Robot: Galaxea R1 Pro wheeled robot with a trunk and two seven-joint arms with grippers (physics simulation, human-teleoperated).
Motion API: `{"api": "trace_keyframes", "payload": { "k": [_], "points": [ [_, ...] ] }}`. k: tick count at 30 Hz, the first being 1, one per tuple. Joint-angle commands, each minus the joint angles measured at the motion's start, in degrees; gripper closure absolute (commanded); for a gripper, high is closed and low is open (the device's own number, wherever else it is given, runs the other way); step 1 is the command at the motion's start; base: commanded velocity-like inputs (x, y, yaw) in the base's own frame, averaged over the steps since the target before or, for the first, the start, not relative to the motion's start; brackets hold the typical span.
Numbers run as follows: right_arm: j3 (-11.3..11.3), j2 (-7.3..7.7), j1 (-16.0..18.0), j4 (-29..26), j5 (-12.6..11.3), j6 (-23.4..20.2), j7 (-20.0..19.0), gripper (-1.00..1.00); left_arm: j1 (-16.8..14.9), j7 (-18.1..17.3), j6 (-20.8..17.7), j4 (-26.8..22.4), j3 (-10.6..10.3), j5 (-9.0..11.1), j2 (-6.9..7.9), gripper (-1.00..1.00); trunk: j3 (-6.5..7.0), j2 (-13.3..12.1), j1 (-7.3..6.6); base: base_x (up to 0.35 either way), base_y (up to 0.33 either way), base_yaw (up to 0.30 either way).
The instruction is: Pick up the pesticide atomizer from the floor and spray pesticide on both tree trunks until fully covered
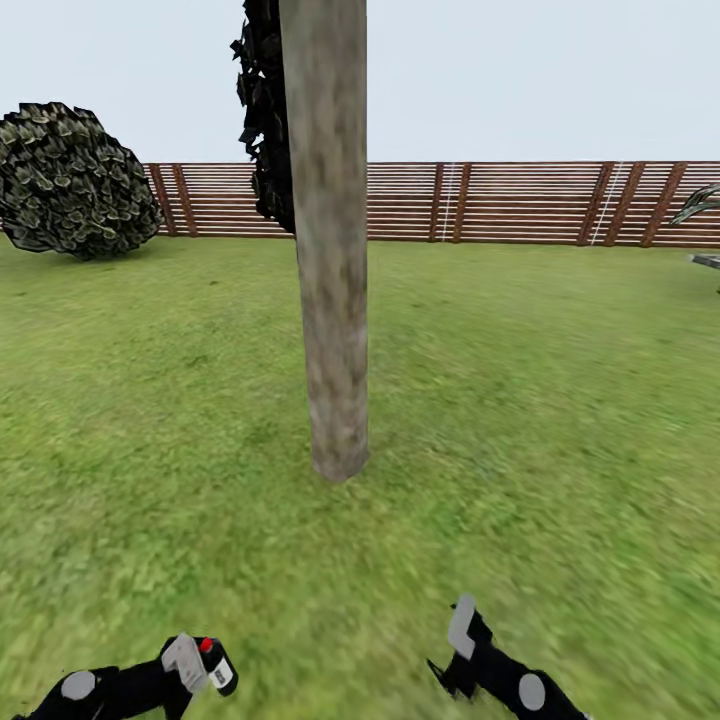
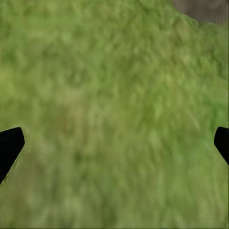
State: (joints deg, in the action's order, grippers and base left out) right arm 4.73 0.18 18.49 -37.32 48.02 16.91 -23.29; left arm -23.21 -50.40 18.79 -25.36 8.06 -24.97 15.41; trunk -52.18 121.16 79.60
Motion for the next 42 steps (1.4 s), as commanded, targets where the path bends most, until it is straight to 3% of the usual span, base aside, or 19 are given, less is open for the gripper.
{"api": "trace_keyframes", "payload": {
  "k": [1,2,3,4,5,6,9,14,15,18,19,20,25,28,31,35,39,42],
  "points": [
    [0.4,-0.23,1.5,-0.5,0.9,-0.2,-4.3,-1.0,-1.0,-2.5,-0.8,-0.9,0.5,-2.1,-0.09,1.0,-0.06,0.0,-0.01,0.008,-0.006,0.0],
    [0.4,-0.52,4.3,-0.9,1.2,-0.9,-11.7,-1.0,-3.3,-6.7,-3.5,-2.3,0.4,-4.4,-0.36,1.0,-0.06,0.0,-0.01,0.003,-0.002,0.0],
    [0.4,-0.63,4.9,-1.0,1.3,-1.0,-13.3,-1.0,-3.9,-7.7,-4.2,-2.5,0.4,-4.9,-0.4,1.0,-0.06,0.0,-0.01,0.003,-0.002,0.0],
    [0.3,-0.91,6.6,-1.1,1.4,-1.2,-18.1,-1.0,-5.6,-10.7,-6.4,-2.9,0.4,-6.4,-0.45,1.0,-0.06,0.0,-0.01,0.001,-0.001,0.0],
    [0.3,-1.18,8.7,-1.3,1.4,-1.4,-24.6,-1.0,-8.4,-14.6,-8.7,-3.2,0.4,-8.8,-0.49,1.0,-0.06,0.0,-0.01,0.0,0.0,0.0],
    [0.4,-1.3,9.6,-1.3,1.4,-1.4,-26.8,-1.0,-9.6,-15.8,-9.2,-3.3,0.4,-11.1,-0.62,1.0,-0.06,0.0,-0.01,0.0,0.0,0.0],
    [0.4,-2.3,10.5,-1.3,1.4,-1.5,-28.8,-1.0,-10.7,-17.0,-9.9,-3.4,0.4,-16.3,-0.88,1.0,-0.06,0.0,-0.01,0.0,0.0,0.0],
    [0.3,-4.38,10.7,-1.2,1.5,-2.0,-29.2,-1.0,-10.8,-17.2,-9.9,-3.4,0.4,-17.9,-1.5,1.0,-0.06,0.0,-0.01,0.0,0.0,0.0],
    [0.3,-4.59,10.7,-1.2,1.5,-2.3,-29.3,1.0,-10.8,-17.2,-9.9,-3.4,0.4,-17.9,-1.66,1.0,-0.06,0.0,-0.01,0.0,0.0,0.0],
    [0.3,-5.3,10.7,-1.3,1.5,-2.6,-30.9,1.0,-10.8,-17.2,-9.9,-3.4,-1.3,-18.1,-2.82,1.0,-0.06,0.0,-0.01,0.0,0.0,0.0],
    [0.3,-5.54,10.8,-1.4,1.5,-2.7,-31.2,1.0,-10.8,-17.2,-9.9,-3.4,-2.4,-18.1,-3.17,1.0,-0.06,0.0,-0.01,0.0,0.0,0.0],
    [0.3,-6.57,10.8,-1.7,1.5,-2.7,-31.7,1.0,-10.8,-17.1,-10.1,-3.4,-5.0,-18.1,-4.16,1.0,-0.06,0.0,-0.01,0.0,0.0,0.0],
    [-1.0,-7.64,10.9,-2.1,1.5,-2.8,-31.9,1.0,-10.8,-17.1,-10.0,-3.4,-6.2,-18.2,-6.55,1.0,-0.06,0.0,-0.01,0.0,0.0,0.0],
    [-5.0,-8.09,10.9,-2.2,1.5,-2.8,-31.9,1.0,-10.8,-17.1,-9.9,-3.6,-6.3,-18.2,-7.66,1.0,-0.06,0.0,-0.01,0.0,0.0,0.0],
    [-6.7,-8.38,10.9,-2.3,1.5,-2.8,-31.9,1.0,-10.8,-17.1,-9.9,-3.8,-6.4,-18.2,-8.3,1.0,-0.06,0.0,-0.01,0.0,0.0,0.0],
    [-7.3,-8.79,10.9,-2.3,1.5,-2.8,-31.9,1.0,-10.8,-17.1,-9.8,-4.0,-6.6,-18.2,-9.42,1.0,-0.06,0.0,-0.01,0.0,0.0,0.0],
    [-7.4,-9.3,10.9,-3.7,1.5,-2.8,-31.9,1.0,-10.8,-16.9,-9.9,-4.1,-10.1,-18.1,-10.21,1.0,-0.06,0.0,-0.01,0.0,0.0,0.0],
    [-7.5,-9.46,10.9,-4.4,1.5,-2.8,-31.9,1.0,-10.7,-16.7,-9.8,-4.2,-11.3,-18.2,-11.95,1.0,-0.06,0.0,-0.01,0.0,0.0,0.0]
  ]
}}
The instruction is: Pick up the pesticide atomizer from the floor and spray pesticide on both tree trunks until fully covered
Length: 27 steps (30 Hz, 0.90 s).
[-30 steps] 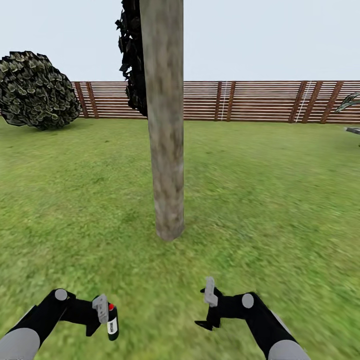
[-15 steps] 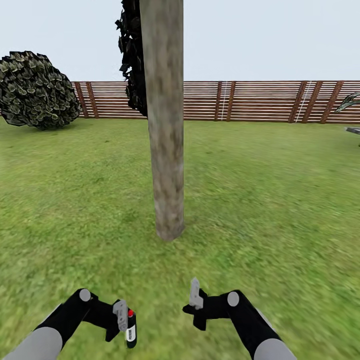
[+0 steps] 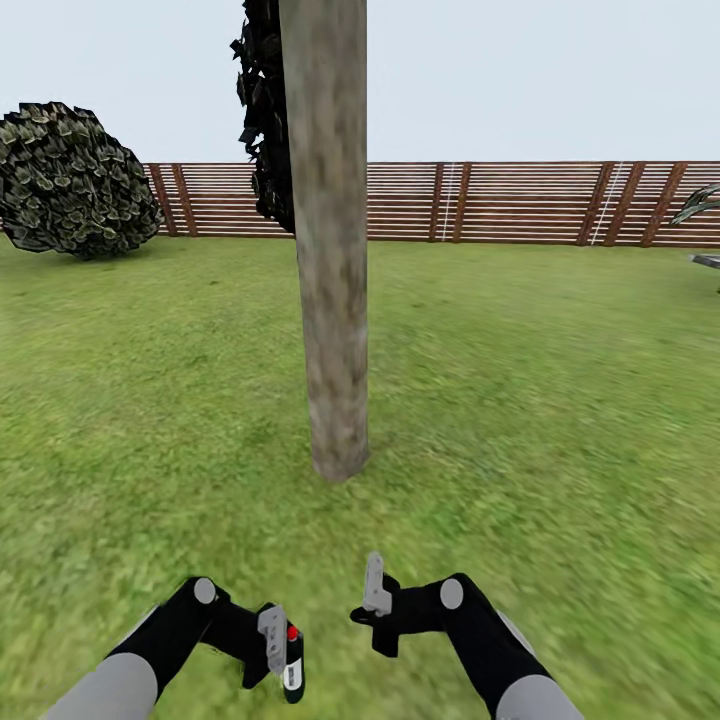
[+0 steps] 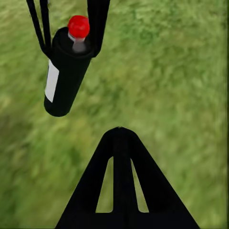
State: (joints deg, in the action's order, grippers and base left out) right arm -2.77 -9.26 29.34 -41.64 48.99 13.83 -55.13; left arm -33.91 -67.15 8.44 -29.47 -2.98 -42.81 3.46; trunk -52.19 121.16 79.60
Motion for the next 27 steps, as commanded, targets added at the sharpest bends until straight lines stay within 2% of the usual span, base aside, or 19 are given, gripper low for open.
{"api": "trace_keyframes", "payload": {
  "k": [1,3,13,19,26,27],
  "points": [
    [0.0,-0.04,0.0,-0.1,0.5,0.3,-0.1,1.0,0.0,0.1,0.6,-0.1,-0.3,-0.3,-0.35,1.0,-0.05,0.0,-0.01,0.0,0.0,0.0],
    [0.0,-0.06,0.0,-0.7,0.5,0.3,-0.1,1.0,-0.1,0.3,0.4,-0.8,-0.3,-0.3,-1.47,1.0,-0.05,0.0,-0.01,0.0,0.0,0.0],
    [0.0,-0.06,0.0,-1.3,0.4,0.3,-0.1,1.0,0.2,0.5,0.3,-3.3,0.0,-0.3,-3.98,1.0,-0.05,0.0,-0.01,0.0,0.0,0.0],
    [0.0,-0.07,0.0,-2.0,0.4,0.3,-0.4,1.0,0.2,3.4,0.3,-3.3,0.0,-0.2,-4.48,1.0,-0.05,0.0,-0.01,0.0,0.0,0.0],
    [0.0,-0.08,0.0,-2.2,0.4,0.3,-0.8,1.0,0.4,4.1,0.4,-3.2,-0.1,-0.2,-5.03,1.0,-0.05,0.0,-0.01,0.0,0.0,0.0],
    [0.0,-0.12,0.0,-2.2,0.4,0.3,-0.8,1.0,0.4,4.1,0.4,-3.2,-0.1,-0.3,-5.46,1.0,-0.05,0.0,-0.01,0.0,0.0,0.0]
  ]
}}
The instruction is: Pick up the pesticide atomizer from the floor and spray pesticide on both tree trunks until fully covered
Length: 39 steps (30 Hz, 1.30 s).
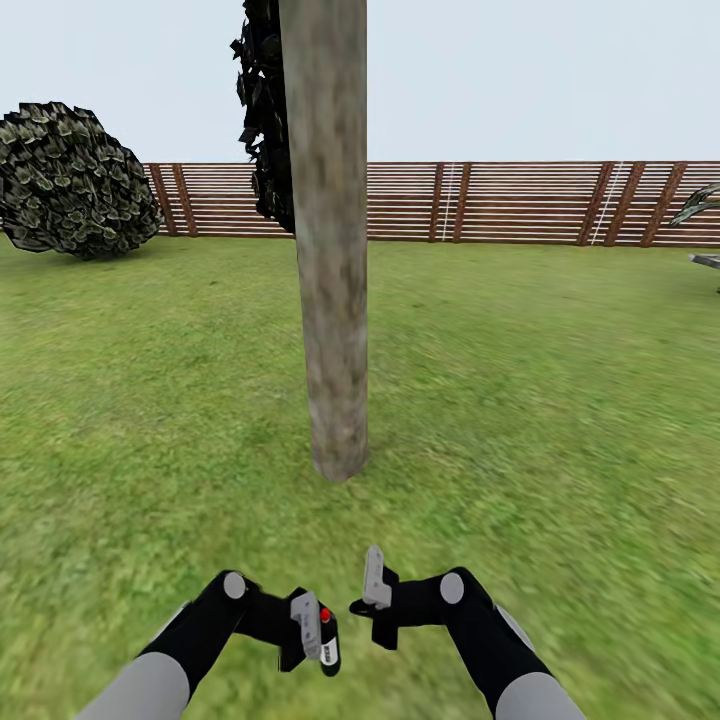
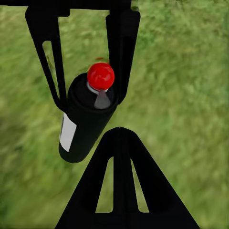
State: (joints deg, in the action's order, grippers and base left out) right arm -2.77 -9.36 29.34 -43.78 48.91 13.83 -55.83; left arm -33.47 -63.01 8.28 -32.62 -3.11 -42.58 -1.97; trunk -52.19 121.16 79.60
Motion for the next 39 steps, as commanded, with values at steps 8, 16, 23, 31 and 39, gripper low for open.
{"api": "trace_keyframes", "payload": {
  "k": [8,16,23,31,39],
  "points": [
    [0.0,-0.05,0.0,-0.8,0.5,0.3,-0.1,1.0,0.0,2.1,0.6,0.6,0.0,-0.4,-0.97,1.0,-0.05,0.0,-0.01,0.0,0.0,0.0],
    [0.0,-0.64,0.0,-0.8,0.5,0.3,-0.1,1.0,0.0,3.1,0.7,0.8,0.0,-0.4,-2.67,1.0,-0.05,0.0,-0.01,0.0,0.0,0.0],
    [0.0,-0.64,0.0,-0.8,0.5,0.3,-0.1,1.0,-0.1,3.0,0.7,0.8,0.0,-0.3,-3.01,1.0,-0.05,0.0,-0.01,0.0,0.0,0.0],
    [0.0,-0.64,0.0,-0.8,0.5,0.3,-0.1,1.0,-0.1,2.8,1.0,0.8,0.0,-0.2,-2.95,1.0,-0.05,0.0,-0.01,0.0,0.0,0.0],
    [0.0,-0.64,0.0,-0.8,0.5,0.3,-0.1,1.0,-0.1,2.9,1.1,0.9,-0.2,-0.5,-2.62,1.0,-0.05,0.0,-0.01,0.0,0.0,0.0]
  ]
}}
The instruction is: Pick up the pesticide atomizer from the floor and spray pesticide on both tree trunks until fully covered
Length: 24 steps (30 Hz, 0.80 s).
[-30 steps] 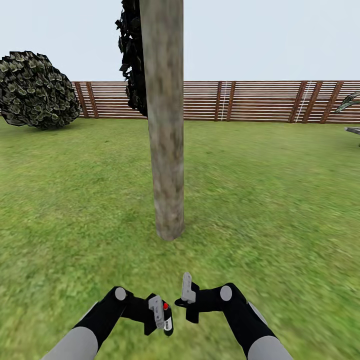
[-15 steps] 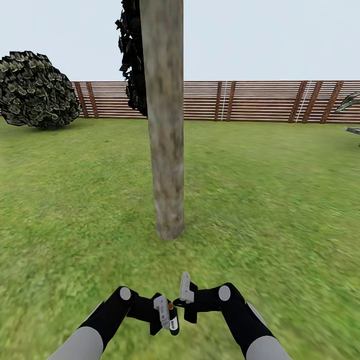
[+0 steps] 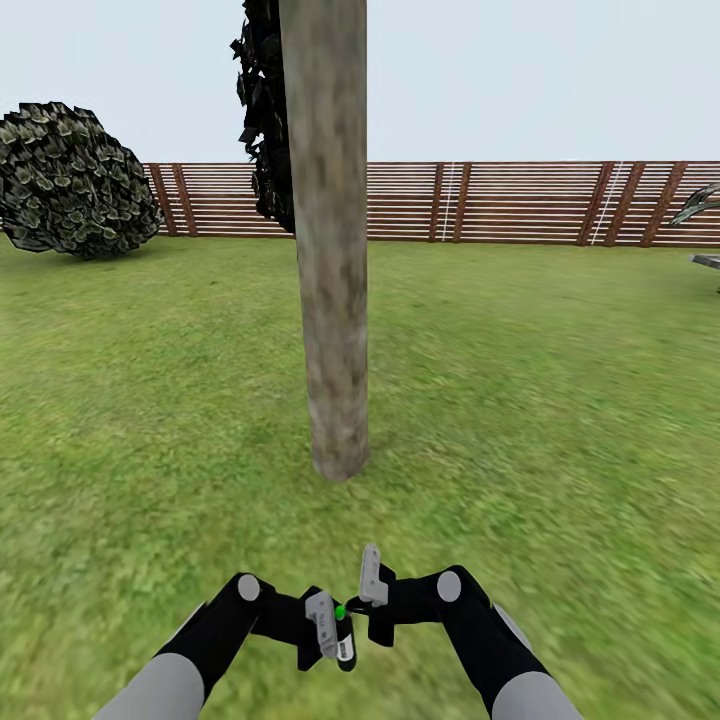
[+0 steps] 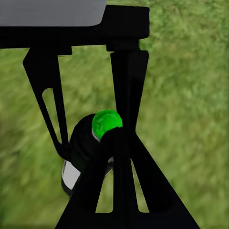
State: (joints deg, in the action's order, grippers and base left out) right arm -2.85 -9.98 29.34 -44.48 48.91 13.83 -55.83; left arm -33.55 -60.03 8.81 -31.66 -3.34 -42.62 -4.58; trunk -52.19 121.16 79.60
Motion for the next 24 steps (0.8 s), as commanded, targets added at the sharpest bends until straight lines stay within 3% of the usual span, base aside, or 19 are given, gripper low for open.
{"api": "trace_keyframes", "payload": {
  "k": [1,6,11,12,16,20,21,22,23,24],
  "points": [
    [0.1,-0.02,0.0,-0.1,0.5,0.3,-0.1,1.0,0.0,0.0,0.6,0.0,0.1,-0.5,0.15,1.0,-0.05,0.0,-0.01,0.0,0.0,0.0],
    [0.1,-0.02,0.0,-0.1,0.5,0.3,-0.1,1.0,0.2,0.0,0.6,0.0,0.0,-0.6,3.86,1.0,-0.05,0.0,-0.01,0.0,0.0,0.0],
    [0.1,0.0,0.0,-0.1,0.6,0.3,-0.4,1.0,0.2,0.0,0.6,0.0,0.1,-0.6,9.78,1.0,-0.05,0.0,-0.01,0.0,0.0,0.0],
    [0.2,0.07,0.0,-0.1,0.6,0.3,-0.9,-1.0,0.2,-0.1,0.7,0.0,0.2,-0.5,11.66,1.0,-0.05,0.0,-0.01,0.0,0.0,0.0],
    [0.4,0.25,0.0,-0.1,0.7,0.3,-1.7,-1.0,0.4,-0.2,0.7,0.0,0.4,-0.5,15.43,1.0,-0.05,0.0,-0.01,0.0,0.0,0.0],
    [1.0,0.89,0.0,-0.1,0.9,0.4,-1.3,-1.0,0.6,1.0,0.2,0.0,1.5,0.0,16.32,1.0,-0.05,0.0,-0.01,0.0,0.0,0.0],
    [1.6,1.82,0.0,0.0,0.8,0.4,-0.8,-1.0,0.7,2.1,0.2,0.0,2.9,0.3,16.3,1.0,-0.05,0.0,-0.01,0.0,0.0,0.0],
    [4.8,4.85,0.0,0.2,0.7,0.5,1.6,-1.0,0.7,5.4,0.0,-0.1,7.3,1.2,16.0,1.0,-0.05,0.0,-0.01,0.0,0.0,0.0],
    [6.0,5.61,0.0,0.3,0.7,0.5,2.4,-1.0,0.7,6.5,0.0,0.0,8.7,1.4,15.91,1.0,-0.05,0.0,-0.01,0.0,0.0,0.0],
    [10.5,7.55,-0.1,0.9,0.6,0.5,4.7,-1.0,0.7,9.9,-0.1,0.0,13.1,1.9,15.64,1.0,-0.05,0.0,-0.01,0.0,0.0,0.0]
  ]
}}
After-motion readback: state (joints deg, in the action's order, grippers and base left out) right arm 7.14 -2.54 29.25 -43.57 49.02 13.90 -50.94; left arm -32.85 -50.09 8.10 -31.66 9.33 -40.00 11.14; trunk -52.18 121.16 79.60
